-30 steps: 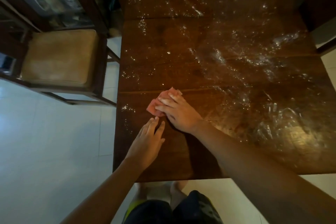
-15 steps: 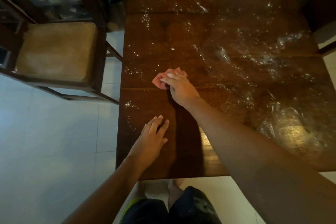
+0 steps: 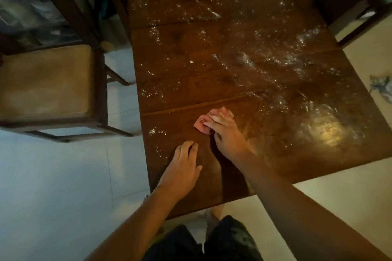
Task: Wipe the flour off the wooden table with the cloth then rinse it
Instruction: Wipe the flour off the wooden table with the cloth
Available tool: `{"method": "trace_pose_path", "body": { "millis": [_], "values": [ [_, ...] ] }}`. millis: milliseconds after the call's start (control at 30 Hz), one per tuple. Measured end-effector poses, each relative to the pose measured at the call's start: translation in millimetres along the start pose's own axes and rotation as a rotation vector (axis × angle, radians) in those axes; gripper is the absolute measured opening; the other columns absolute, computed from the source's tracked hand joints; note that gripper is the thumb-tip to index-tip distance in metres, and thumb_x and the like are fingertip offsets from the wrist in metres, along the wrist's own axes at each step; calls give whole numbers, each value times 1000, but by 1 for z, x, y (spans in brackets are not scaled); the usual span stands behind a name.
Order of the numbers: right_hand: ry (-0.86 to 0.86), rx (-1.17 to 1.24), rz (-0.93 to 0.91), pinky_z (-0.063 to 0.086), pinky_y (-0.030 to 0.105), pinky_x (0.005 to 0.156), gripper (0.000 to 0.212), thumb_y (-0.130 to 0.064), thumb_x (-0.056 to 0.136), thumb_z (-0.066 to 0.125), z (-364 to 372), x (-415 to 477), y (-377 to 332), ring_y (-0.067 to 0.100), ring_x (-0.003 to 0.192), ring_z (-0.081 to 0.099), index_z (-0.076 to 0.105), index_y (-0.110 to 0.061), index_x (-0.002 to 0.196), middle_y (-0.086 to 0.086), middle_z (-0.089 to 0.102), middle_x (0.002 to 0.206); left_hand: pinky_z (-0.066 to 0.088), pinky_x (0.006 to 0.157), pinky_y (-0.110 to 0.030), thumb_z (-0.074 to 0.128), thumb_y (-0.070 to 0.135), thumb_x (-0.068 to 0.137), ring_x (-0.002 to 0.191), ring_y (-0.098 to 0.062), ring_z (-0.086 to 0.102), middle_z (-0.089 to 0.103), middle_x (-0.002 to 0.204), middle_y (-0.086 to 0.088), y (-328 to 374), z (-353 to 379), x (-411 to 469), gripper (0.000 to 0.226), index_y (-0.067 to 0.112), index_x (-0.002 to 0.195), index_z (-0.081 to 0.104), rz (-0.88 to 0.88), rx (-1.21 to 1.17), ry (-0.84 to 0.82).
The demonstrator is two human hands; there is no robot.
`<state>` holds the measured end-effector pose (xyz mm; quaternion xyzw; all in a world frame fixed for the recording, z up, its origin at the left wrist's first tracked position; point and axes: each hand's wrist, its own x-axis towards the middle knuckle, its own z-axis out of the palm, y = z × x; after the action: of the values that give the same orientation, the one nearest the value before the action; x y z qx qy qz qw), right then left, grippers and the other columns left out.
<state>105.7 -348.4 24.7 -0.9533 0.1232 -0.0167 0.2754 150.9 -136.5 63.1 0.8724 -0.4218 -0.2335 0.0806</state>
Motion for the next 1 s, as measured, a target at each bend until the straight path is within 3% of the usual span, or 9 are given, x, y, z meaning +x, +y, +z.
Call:
{"method": "trace_pose_path", "body": {
  "millis": [100, 200, 333, 400, 467, 633, 733, 933, 1000],
  "values": [
    [13, 22, -89, 4, 40, 128, 51, -8, 92, 47, 13, -35, -23, 14, 152, 23, 60, -19, 140, -2, 48, 153, 29, 120, -39, 45, 41, 102, 148, -23, 18, 15, 159, -6, -16, -13, 3, 66, 16, 156, 16, 119, -4, -83],
    [-74, 28, -167, 10, 51, 127, 63, 5, 88, 57, 0, -68, -7, 13, 153, 25, 57, -24, 144, -6, 45, 156, 31, 117, -37, 49, 27, 102, 147, -24, 17, 14, 158, -4, -32, -32, 11, 61, 16, 155, 21, 213, -34, -172],
    [134, 34, 217, 16, 58, 123, 53, -4, 92, 52, 4, -57, -22, 11, 150, 29, 61, -28, 138, -9, 49, 151, 31, 116, -41, 48, 27, 102, 147, -28, 17, 12, 160, -7, -56, -61, 23, 65, 16, 157, 16, 263, 30, -254],
    [268, -19, 354, 9, 53, 126, 54, -9, 90, 53, 22, -47, -51, 14, 151, 27, 59, -30, 139, -11, 48, 152, 29, 118, -44, 48, 29, 102, 149, -31, 15, 10, 162, -9, -58, -71, 31, 65, 17, 157, 15, 280, 78, -274],
    [255, -25, 309, 3, 44, 128, 58, -4, 89, 57, 41, -54, -85, 14, 152, 26, 58, -33, 139, -13, 45, 153, 29, 118, -48, 49, 31, 101, 149, -32, 16, 10, 162, -10, -58, -80, 40, 66, 20, 157, 15, 275, 63, -290],
    [175, 31, 129, 25, 52, 122, 56, 4, 89, 60, 44, -111, -101, 7, 150, 26, 61, -30, 134, -11, 45, 152, 29, 117, -46, 50, 33, 101, 148, -32, 18, 11, 162, -11, -49, -97, 67, 67, 22, 157, 15, 306, 52, -276],
    [186, -9, 259, 27, 48, 124, 56, 0, 94, 57, 28, -110, -71, 7, 152, 23, 58, -33, 140, -12, 41, 156, 24, 118, -46, 49, 32, 102, 150, -33, 15, 9, 163, -12, -44, -101, 78, 68, 22, 158, 13, 323, 94, -283],
    [528, -14, 688, 13, 51, 126, 50, -1, 93, 53, -19, -34, -9, 25, 147, 33, 62, -24, 137, -2, 52, 148, 19, 120, -50, 48, 37, 102, 150, -35, 12, 5, 163, -15, -38, -91, 106, 70, 24, 159, 9, 309, 256, -299],
    [483, -78, 652, 9, 55, 125, 54, -6, 93, 53, -14, -11, -4, 24, 151, 26, 57, -29, 142, -7, 45, 154, 19, 120, -53, 49, 40, 101, 149, -35, 12, 5, 163, -15, -35, -87, 120, 72, 25, 158, 8, 292, 272, -291]
  ]
}}
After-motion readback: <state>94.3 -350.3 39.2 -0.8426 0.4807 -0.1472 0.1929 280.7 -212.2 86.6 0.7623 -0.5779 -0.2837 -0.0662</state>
